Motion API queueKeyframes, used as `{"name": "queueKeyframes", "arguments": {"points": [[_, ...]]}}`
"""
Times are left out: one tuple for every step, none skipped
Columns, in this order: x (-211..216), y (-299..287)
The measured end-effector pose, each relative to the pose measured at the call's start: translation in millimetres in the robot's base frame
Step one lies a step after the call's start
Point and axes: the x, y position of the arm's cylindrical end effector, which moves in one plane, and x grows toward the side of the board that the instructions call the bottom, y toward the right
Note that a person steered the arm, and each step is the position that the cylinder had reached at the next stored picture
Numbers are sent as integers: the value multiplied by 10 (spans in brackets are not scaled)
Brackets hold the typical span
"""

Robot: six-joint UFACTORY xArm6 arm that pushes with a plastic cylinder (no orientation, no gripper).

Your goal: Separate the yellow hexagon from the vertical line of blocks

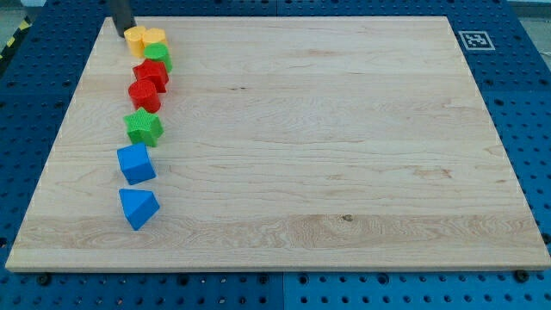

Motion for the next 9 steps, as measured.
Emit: {"name": "queueKeyframes", "arguments": {"points": [[50,-134],[81,-188],[238,-175],[270,-118],[270,23],[270,433],[270,832],[285,1108],[353,1357]]}}
